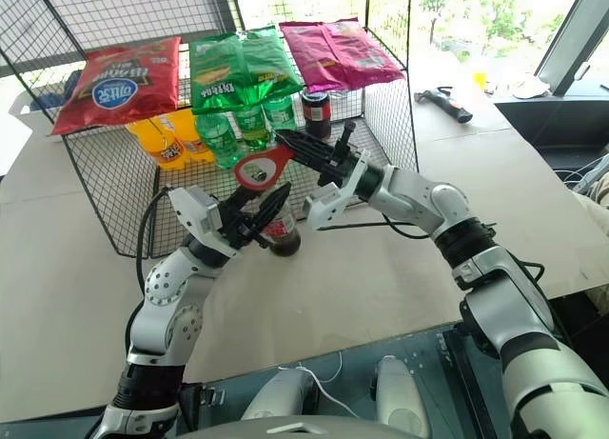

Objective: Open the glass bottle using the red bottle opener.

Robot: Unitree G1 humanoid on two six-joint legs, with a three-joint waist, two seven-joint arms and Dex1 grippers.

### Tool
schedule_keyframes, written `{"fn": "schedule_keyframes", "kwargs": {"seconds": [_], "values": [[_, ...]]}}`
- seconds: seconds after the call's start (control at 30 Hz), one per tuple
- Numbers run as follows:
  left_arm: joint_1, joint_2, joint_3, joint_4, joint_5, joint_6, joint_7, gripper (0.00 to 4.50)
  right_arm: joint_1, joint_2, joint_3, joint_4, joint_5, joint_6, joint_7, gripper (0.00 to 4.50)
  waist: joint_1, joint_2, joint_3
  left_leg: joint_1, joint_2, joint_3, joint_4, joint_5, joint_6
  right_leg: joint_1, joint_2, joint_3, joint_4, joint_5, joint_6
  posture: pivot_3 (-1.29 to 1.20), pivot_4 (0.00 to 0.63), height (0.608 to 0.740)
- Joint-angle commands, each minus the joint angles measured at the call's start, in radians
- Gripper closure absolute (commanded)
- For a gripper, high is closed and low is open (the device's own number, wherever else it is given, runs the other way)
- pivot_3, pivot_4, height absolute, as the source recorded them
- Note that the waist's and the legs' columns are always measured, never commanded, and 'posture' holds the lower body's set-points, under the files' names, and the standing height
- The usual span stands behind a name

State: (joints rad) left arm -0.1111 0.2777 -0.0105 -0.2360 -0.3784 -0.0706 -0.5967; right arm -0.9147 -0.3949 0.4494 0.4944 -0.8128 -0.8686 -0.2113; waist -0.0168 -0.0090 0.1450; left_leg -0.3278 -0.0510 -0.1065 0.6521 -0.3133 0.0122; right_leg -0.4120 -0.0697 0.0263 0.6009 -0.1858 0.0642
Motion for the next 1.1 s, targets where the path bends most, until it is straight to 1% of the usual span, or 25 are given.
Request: {"fn": "schedule_keyframes", "kwargs": {"seconds": [0.03,0.17,0.33,0.4,0.43,0.47,0.5,0.57,0.6,0.73,0.8,0.9,1.0,1.07,1.1], "values": [[0.044,0.009,-0.021,0.076,0.025,0.059,-0.001,2.99,0.002,0.007,-0.045,-0.021,0.056,0.005,-0.009,4.50,0.000,0.000,0.000,0.000,0.000,0.000,0.000,0.000,0.000,0.000,0.000,0.000,0.000,0.000,0.000,0.00,0.150,0.739],[0.050,0.009,-0.019,0.070,0.021,0.058,-0.002,2.99,0.019,0.028,-0.064,0.014,0.146,0.021,0.036,4.50,-0.001,0.000,0.000,0.000,0.000,0.000,0.000,0.000,0.000,0.000,0.000,0.000,0.000,0.000,0.000,0.00,0.150,0.739],[0.058,0.010,-0.013,0.055,0.006,0.048,-0.011,2.99,0.057,0.058,-0.079,0.063,0.310,0.037,0.163,4.50,0.000,0.000,0.000,0.000,0.000,0.000,0.000,0.000,0.000,0.000,0.000,0.000,0.000,0.000,0.000,0.00,0.150,0.739],[0.058,0.011,-0.010,0.047,-0.002,0.044,-0.020,2.05,0.076,0.071,-0.086,0.068,0.365,0.052,0.210,4.50,-0.001,0.001,0.001,0.000,0.000,0.000,0.000,0.000,0.000,0.000,0.000,0.000,0.000,0.000,0.000,0.00,0.150,0.739],[0.058,0.010,-0.009,0.044,-0.003,0.041,-0.020,1.89,0.084,0.075,-0.089,0.065,0.379,0.058,0.225,4.50,-0.002,0.001,0.002,0.000,0.000,0.000,0.000,0.000,0.000,0.000,0.000,0.000,-0.001,0.000,0.000,0.00,0.150,0.739],[0.059,0.009,-0.006,0.040,-0.007,0.041,-0.020,1.53,0.090,0.077,-0.090,0.061,0.388,0.062,0.240,4.50,-0.003,0.001,0.003,-0.001,0.000,0.000,0.000,0.000,0.000,0.000,0.000,0.000,-0.001,0.000,0.000,0.00,0.150,0.739],[0.058,0.007,-0.004,0.039,-0.009,0.042,-0.019,1.05,0.094,0.079,-0.091,0.058,0.392,0.064,0.250,4.50,-0.003,0.001,0.004,-0.001,0.000,0.000,-0.001,0.000,0.000,-0.001,0.000,0.000,-0.001,0.000,0.000,0.00,0.150,0.739],[0.057,0.005,0.000,0.040,-0.003,0.041,-0.016,0.32,0.100,0.085,-0.097,0.054,0.400,0.071,0.265,4.50,-0.004,-0.001,0.008,-0.003,0.000,0.000,-0.001,0.000,0.000,-0.004,0.000,0.000,-0.001,0.001,0.001,0.00,0.150,0.739],[0.056,0.003,0.002,0.039,-0.004,0.041,-0.017,0.08,0.103,0.088,-0.099,0.052,0.401,0.073,0.269,4.50,-0.004,-0.002,0.009,-0.005,0.001,-0.001,-0.001,0.000,0.000,-0.005,0.001,-0.001,-0.001,0.001,0.001,0.00,0.150,0.739],[0.057,0.000,0.004,0.031,-0.013,0.041,-0.027,0.08,0.110,0.096,-0.105,0.048,0.408,0.082,0.287,4.50,-0.003,-0.002,0.008,-0.018,0.001,0.000,0.000,0.000,0.000,-0.019,0.000,0.000,-0.001,0.001,0.001,0.00,0.150,0.739],[0.056,0.002,0.005,0.032,-0.011,0.040,-0.030,0.08,0.116,0.105,-0.108,0.054,0.433,0.092,0.309,4.50,-0.003,-0.002,0.009,-0.020,0.000,0.000,0.000,0.000,-0.001,-0.020,0.000,0.000,-0.003,0.001,0.001,0.00,0.150,0.739],[0.065,0.007,0.004,0.020,-0.017,0.046,-0.040,0.08,0.151,0.136,-0.121,0.052,0.554,0.158,0.410,4.50,-0.003,-0.002,0.009,-0.021,0.001,0.000,-0.003,0.000,0.000,-0.020,0.000,-0.001,-0.007,0.001,0.001,0.00,0.150,0.739],[0.083,0.017,0.001,0.001,-0.027,0.057,-0.058,0.08,0.228,0.183,-0.153,-0.014,0.752,0.355,0.575,4.50,-0.003,-0.002,0.009,-0.021,0.001,-0.001,-0.003,0.000,0.000,-0.020,0.000,-0.001,-0.008,0.001,0.001,0.00,0.150,0.739],[0.093,0.024,0.003,-0.010,-0.030,0.064,-0.066,0.08,0.288,0.198,-0.172,-0.104,0.886,0.578,0.688,4.50,-0.001,-0.002,0.009,-0.021,0.002,-0.001,-0.003,0.000,0.000,-0.020,0.000,-0.001,-0.008,0.001,0.001,0.00,0.150,0.739],[0.098,0.029,0.004,-0.016,-0.030,0.068,-0.071,0.08,0.319,0.199,-0.184,-0.162,0.936,0.699,0.718,4.50,0.000,-0.001,0.009,-0.022,0.003,-0.001,-0.003,0.000,0.000,-0.020,0.000,-0.001,-0.008,0.001,0.001,0.00,0.150,0.739]]}}
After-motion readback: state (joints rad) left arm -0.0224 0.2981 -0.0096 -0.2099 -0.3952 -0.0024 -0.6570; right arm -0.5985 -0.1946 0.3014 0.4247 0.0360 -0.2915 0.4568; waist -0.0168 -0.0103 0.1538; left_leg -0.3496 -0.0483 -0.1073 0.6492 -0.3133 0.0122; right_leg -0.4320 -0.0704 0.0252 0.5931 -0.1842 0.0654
